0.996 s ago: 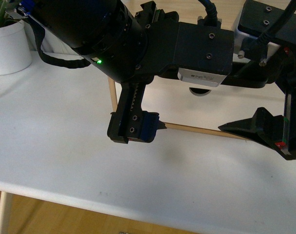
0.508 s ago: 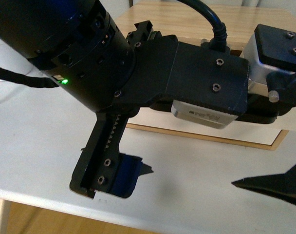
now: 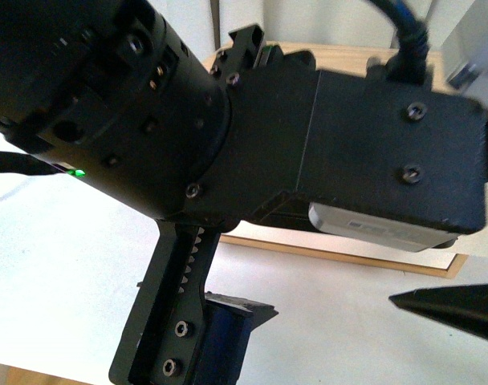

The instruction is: Pull drawer

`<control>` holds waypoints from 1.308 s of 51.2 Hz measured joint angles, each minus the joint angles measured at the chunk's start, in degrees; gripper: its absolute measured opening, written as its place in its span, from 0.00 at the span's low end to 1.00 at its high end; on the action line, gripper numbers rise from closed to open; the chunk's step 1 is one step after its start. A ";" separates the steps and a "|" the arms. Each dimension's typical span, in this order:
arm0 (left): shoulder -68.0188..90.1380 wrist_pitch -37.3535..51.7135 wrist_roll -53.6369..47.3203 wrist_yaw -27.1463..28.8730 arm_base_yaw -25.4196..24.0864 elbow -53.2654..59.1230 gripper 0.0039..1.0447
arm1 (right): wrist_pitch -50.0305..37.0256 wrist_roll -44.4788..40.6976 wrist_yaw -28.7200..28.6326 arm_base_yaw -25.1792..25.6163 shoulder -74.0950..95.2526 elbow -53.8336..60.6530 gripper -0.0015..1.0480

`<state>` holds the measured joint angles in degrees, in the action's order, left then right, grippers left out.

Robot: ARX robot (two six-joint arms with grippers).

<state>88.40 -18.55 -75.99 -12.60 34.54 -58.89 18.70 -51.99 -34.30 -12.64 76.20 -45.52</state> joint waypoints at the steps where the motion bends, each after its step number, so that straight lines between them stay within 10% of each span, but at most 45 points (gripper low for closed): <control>1: -0.37 0.11 0.02 -0.09 0.04 0.11 0.95 | -0.55 0.72 -0.20 0.28 -0.85 0.13 0.91; 32: -31.30 36.89 21.35 18.34 -6.62 24.92 0.95 | -20.20 24.98 4.92 9.11 -36.72 16.79 0.91; 48: -65.37 23.32 42.05 23.98 -23.67 43.50 0.95 | -15.17 36.61 -1.42 29.55 -56.08 25.31 0.91; 53: -73.75 15.82 55.60 21.90 -37.64 46.66 0.95 | -14.80 42.93 -1.07 40.19 -59.73 28.02 0.91; 67: -74.86 15.21 66.40 19.56 -44.94 48.37 0.93 | -17.49 47.98 6.71 39.06 -61.66 30.12 0.81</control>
<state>13.54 -3.33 -9.58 6.96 -10.39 -10.52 1.21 -4.01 -27.59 26.41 14.55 -15.40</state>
